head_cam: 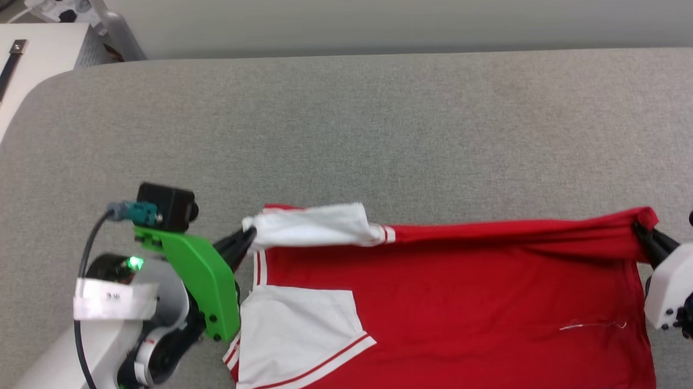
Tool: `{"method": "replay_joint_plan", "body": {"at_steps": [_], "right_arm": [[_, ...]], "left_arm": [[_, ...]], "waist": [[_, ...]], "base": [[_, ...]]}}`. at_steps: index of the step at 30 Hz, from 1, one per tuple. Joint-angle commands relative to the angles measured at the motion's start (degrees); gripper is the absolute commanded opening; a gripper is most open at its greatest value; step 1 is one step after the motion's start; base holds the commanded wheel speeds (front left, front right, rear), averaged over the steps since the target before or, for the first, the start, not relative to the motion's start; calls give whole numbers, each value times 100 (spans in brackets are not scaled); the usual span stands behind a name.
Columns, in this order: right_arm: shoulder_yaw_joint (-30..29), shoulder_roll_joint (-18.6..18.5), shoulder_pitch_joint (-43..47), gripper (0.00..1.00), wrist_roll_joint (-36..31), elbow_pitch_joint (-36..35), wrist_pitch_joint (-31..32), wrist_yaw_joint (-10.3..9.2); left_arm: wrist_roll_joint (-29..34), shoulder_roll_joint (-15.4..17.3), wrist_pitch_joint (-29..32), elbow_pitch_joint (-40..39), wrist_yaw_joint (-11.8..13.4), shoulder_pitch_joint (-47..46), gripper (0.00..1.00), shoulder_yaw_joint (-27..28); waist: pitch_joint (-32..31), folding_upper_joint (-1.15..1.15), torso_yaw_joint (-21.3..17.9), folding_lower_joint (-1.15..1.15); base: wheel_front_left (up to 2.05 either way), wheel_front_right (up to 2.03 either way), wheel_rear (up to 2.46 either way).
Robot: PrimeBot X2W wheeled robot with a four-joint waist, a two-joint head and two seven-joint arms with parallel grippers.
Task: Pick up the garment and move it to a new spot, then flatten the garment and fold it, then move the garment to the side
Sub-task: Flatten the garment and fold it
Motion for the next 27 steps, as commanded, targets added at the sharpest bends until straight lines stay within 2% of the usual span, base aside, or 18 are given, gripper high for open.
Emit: {"method": "replay_joint_plan", "body": {"at_steps": [1,7,15,27], "right_arm": [[-32,16,145,0,35,-27,-116,-4],[-63,57,647,0,93,-206,-337,-4],[-24,-62,1252,0,186,-539,-180,-4],[345,-433,1529,0,295,-806,224,-4]], "left_arm": [[-74,44,-55,-42,51,211,0,-16],[-202,76,-82,-177,183,873,0,-187],[-277,103,-45,-44,230,1455,0,-455],[-233,-77,-96,616,65,1523,0,-679]], "waist": [[-133,0,81,0],[-326,0,125,0],[-503,0,149,0],[-429,0,85,0]], "base": [[0,0,0],[0,0,0],[0,0,0],[0,0,0]]}}
